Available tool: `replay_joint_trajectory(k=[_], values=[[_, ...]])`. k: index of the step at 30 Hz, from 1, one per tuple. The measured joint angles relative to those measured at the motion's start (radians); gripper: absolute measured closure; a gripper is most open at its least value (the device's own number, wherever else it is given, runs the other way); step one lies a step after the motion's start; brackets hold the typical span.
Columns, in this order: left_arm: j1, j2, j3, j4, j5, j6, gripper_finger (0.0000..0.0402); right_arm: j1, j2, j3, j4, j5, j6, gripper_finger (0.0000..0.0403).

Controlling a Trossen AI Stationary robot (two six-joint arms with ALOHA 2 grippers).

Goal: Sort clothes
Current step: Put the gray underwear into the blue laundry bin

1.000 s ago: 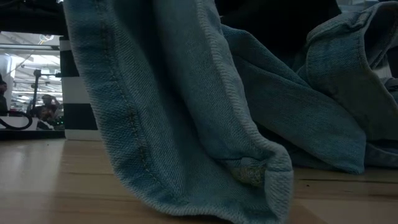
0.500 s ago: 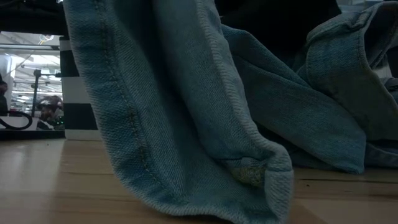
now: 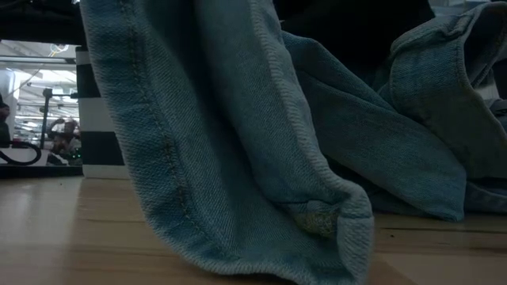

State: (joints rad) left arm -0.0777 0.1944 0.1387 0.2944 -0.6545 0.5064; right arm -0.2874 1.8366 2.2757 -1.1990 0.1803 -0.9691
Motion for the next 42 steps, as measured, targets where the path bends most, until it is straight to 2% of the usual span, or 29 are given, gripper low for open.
replay_joint_trajectory(k=[6, 11, 18, 28, 35, 38, 42], values=[[0.000, 0.000, 0.000, 0.000, 0.000, 0.000, 0.0400, -0.003, -0.002, -0.008, -0.035, 0.007, 0.004, 0.0187], [0.000, 0.000, 0.000, 0.000, 0.000, 0.000, 0.0400, -0.001, -0.003, -0.100, -0.030, 0.029, 0.004, 0.0187], [0.000, 0.000, 0.000, 0.000, 0.000, 0.000, 0.0400, 0.057, -0.001, -0.199, -0.136, 0.025, 0.046, 0.0187], [0.000, 0.000, 0.000, 0.000, 0.000, 0.000, 0.0400, 0.298, -0.069, -0.209, -0.303, 0.068, 0.216, 0.0187], [0.000, 0.000, 0.000, 0.000, 0.000, 0.000, 0.0400, 0.525, -0.154, -0.214, -0.369, 0.235, 0.410, 0.0187], [0.000, 0.000, 0.000, 0.000, 0.000, 0.000, 0.0400, 0.614, -0.205, -0.273, -0.372, 0.264, 0.476, 0.0187], [0.000, 0.000, 0.000, 0.000, 0.000, 0.000, 0.0400, 0.707, -0.284, -0.419, -0.369, 0.307, 0.597, 0.0187]])
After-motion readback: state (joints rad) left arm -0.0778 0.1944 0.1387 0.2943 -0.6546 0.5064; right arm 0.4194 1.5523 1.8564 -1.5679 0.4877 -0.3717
